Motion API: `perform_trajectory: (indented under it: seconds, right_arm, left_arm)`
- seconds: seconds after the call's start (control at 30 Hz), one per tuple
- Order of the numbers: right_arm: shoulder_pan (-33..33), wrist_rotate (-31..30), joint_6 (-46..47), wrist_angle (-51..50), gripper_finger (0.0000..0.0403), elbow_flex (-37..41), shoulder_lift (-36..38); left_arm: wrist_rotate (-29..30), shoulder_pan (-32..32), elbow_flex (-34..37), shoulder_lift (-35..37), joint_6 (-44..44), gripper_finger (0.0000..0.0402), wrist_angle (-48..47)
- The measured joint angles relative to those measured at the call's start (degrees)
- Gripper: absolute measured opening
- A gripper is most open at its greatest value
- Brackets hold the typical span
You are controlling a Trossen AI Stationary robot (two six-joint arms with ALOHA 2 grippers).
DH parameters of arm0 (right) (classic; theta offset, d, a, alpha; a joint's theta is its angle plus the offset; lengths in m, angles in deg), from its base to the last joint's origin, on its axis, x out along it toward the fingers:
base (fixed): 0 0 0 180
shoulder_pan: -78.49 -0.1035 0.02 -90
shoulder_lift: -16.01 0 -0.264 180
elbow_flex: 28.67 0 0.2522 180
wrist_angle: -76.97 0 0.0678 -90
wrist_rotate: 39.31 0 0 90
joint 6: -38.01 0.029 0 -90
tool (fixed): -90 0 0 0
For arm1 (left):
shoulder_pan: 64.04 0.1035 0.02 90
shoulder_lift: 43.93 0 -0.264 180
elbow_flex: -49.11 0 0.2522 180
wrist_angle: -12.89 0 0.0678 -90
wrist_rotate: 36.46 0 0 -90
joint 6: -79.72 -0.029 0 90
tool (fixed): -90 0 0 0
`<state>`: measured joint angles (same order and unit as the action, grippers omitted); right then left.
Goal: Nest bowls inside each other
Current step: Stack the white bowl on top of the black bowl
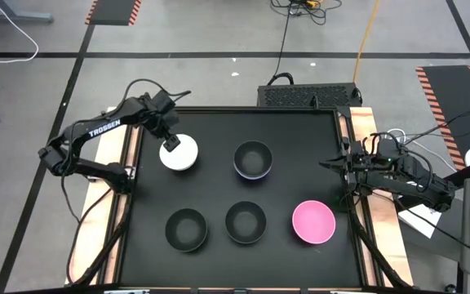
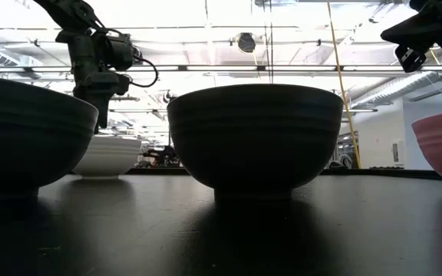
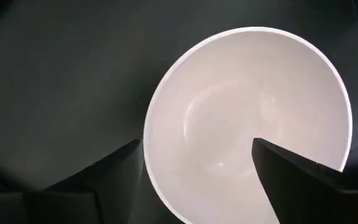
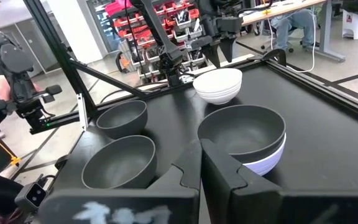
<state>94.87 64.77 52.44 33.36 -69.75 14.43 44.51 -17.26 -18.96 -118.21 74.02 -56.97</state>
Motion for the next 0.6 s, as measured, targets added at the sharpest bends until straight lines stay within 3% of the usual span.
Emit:
perform_trajectory:
  seconds: [0.2,0.6]
  right_arm:
    - [0.0,-0.01,0.03,-0.01,0.0,0.0,0.0]
    - [0.0,-0.03,0.08,-0.02,0.0,0.0,0.0]
  left_arm:
    - [-1.6,-0.04,0.0,0.0,-0.45,0.0296,-0.81]
    - [2.02,-0.02,0.44,0.02,0.88,0.0296,-0.68]
